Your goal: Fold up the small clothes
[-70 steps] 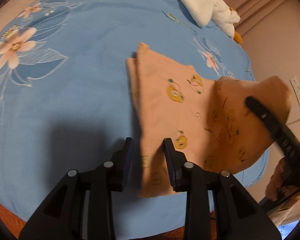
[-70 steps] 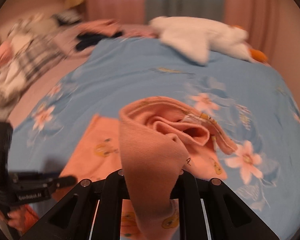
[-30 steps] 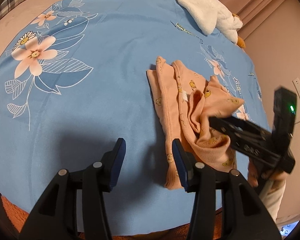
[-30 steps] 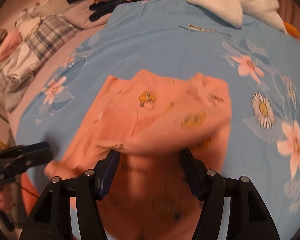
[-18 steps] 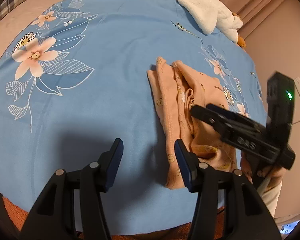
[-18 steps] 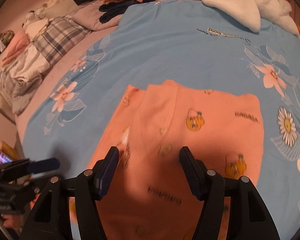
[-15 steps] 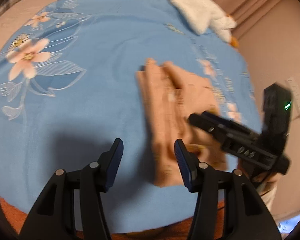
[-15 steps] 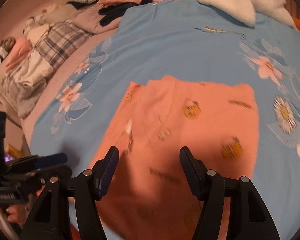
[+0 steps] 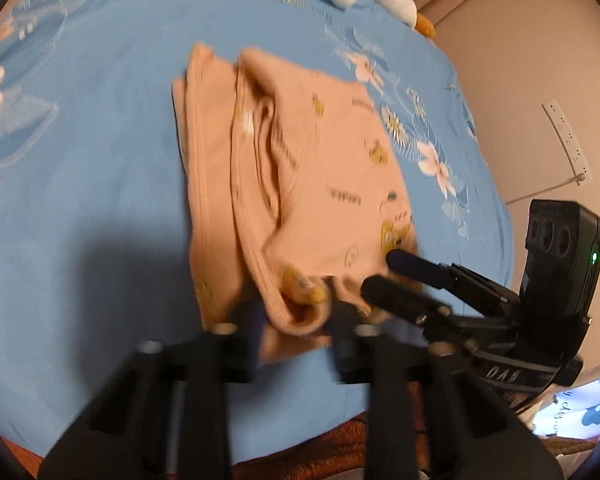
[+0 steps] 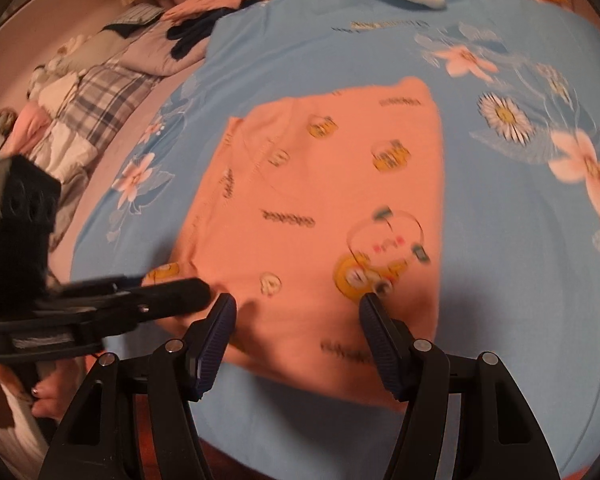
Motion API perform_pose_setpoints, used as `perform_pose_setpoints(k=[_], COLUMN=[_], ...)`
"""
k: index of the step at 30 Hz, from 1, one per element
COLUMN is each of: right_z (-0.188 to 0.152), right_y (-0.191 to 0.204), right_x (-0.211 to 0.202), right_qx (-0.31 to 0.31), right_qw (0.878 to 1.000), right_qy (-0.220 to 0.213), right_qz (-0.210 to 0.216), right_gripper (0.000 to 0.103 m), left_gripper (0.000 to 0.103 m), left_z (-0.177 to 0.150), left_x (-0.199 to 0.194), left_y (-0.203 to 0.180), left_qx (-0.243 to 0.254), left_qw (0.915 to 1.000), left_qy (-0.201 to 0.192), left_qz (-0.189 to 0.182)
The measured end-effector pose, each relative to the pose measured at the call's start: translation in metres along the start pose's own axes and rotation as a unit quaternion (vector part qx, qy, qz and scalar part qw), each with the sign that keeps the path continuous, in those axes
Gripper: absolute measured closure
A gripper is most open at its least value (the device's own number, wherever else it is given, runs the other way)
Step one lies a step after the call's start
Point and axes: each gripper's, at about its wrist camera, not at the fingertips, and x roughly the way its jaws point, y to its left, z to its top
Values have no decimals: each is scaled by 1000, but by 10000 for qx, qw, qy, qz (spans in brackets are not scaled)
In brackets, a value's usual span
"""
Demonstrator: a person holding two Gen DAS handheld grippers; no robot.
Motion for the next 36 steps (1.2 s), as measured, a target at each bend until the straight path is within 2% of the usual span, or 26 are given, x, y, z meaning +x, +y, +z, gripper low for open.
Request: perform_pose_setpoints(k=[3, 8, 10, 15, 20, 22, 24, 25, 27, 32, 36], right_z=[-2, -3, -5, -9, -7, -5, 1, 3, 9, 20, 25], right_y=[-3, -1, -2, -14, -31, -35, -39, -39, -38, -39, -37], right_x=[-4, -22, -26, -22, -17, -18, -18, -17, -13, 4, 12], right_qx=[80, 109, 110, 270, 547, 620, 669, 672, 631, 783, 776], right_qw=[10000, 9996, 9995, 9984, 9966, 9965, 9964, 9963, 9965, 9965, 9966], right_qy=[-25, -211, -266, -248, -148, -205, -261, -282, -326, -248, -279], right_qz=[-1, -140, -143, -426, -598, -524, -453, -460, -451, -174, 17], right_gripper=[38, 38, 38, 38, 38, 38, 36, 36, 35, 35, 35], left_gripper=[97, 98, 98, 97, 92, 76, 34, 29, 29, 30, 36], left_z=[-8, -16, -21, -31, -28, -20, -11, -4, 9, 29, 41], left_x=[1, -20, -22, -2, -15, -24, -29, -28, -18, 14, 23], left_y=[3, -4, -5, 5, 7, 2, 2, 4, 9, 23, 28], left_qx=[-10, 87, 139, 123, 149, 348, 463, 452, 339, 6, -188], left_qw=[9999, 9989, 9989, 9986, 9991, 9979, 9953, 9942, 9952, 9994, 9990], left_qy=[-135, -455, -436, -241, -299, -449, -681, -771, -752, -345, -318], left_qz=[31, 119, 122, 460, 264, 318, 511, 605, 525, 18, -231])
